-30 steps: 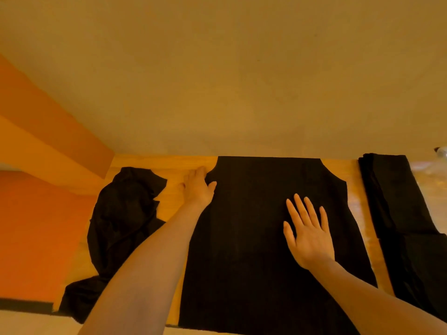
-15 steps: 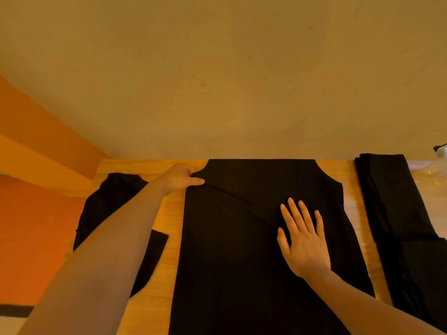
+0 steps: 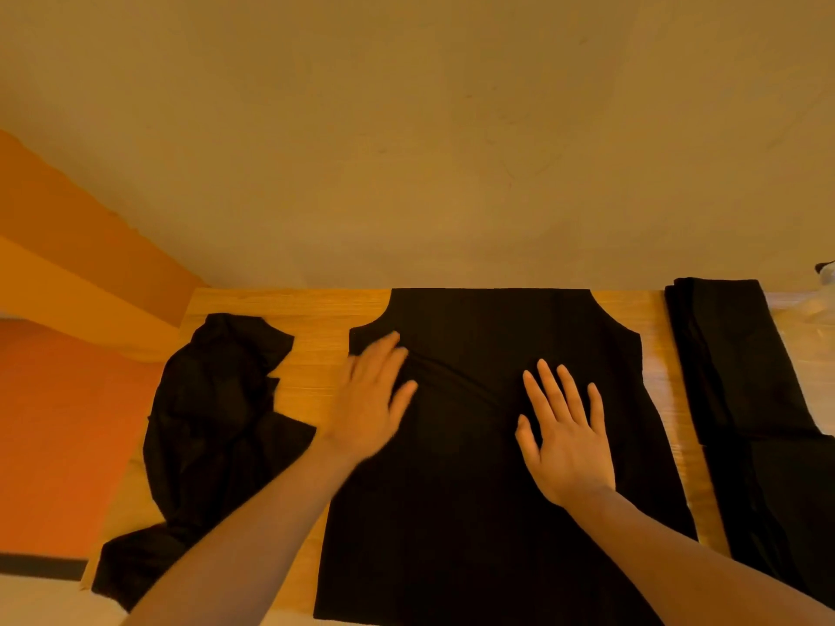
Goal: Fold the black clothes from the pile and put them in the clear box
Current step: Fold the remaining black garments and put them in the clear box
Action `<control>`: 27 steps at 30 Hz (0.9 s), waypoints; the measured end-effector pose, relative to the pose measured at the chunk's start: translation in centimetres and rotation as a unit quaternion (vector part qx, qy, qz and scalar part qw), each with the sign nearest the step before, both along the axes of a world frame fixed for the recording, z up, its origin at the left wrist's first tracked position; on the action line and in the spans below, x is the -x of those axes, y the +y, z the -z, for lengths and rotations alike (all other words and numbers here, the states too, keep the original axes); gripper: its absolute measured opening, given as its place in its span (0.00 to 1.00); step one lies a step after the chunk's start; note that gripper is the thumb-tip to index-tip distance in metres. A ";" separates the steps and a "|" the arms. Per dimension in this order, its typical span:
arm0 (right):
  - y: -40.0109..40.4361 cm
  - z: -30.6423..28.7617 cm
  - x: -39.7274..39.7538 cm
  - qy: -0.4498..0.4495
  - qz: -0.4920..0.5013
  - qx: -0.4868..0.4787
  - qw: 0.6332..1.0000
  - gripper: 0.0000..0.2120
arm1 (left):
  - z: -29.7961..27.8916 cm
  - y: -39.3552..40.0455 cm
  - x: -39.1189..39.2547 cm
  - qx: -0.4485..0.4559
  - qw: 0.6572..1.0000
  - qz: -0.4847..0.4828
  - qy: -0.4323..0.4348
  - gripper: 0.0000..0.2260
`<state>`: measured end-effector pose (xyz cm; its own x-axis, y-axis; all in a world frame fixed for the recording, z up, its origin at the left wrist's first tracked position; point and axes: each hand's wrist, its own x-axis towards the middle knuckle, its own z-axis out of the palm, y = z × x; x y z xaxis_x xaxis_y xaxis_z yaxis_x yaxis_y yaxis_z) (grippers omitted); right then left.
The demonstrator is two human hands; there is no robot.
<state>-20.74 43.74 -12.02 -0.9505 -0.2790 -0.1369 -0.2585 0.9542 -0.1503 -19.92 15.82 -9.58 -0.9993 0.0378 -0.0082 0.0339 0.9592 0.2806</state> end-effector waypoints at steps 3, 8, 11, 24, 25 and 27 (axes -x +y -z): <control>-0.1 0.0 0.6 -0.007 -0.004 -0.010 1.000 0.29 | 2.0 1.4 -2.6 0.048 0.997 0.044 -0.044 0.26; -0.7 -0.1 2.8 -0.010 -0.009 -0.012 1.000 0.30 | 2.5 -0.6 1.2 0.100 0.992 0.036 -0.071 0.29; -1.3 0.0 4.4 0.002 0.002 -0.009 1.000 0.31 | 2.7 -1.0 3.4 0.118 0.990 0.037 -0.070 0.30; 3.1 -0.7 -1.3 0.025 -0.109 0.126 0.986 0.22 | 1.5 -1.5 -7.7 0.029 0.991 0.128 -0.016 0.23; 4.1 -0.6 -2.9 0.014 -0.123 0.098 0.987 0.23 | 1.5 -2.0 -9.5 0.032 0.987 0.159 -0.025 0.23; 6.0 -0.4 -6.3 0.009 -0.136 0.052 0.989 0.23 | 1.4 -2.7 -12.7 0.045 0.980 0.192 -0.037 0.23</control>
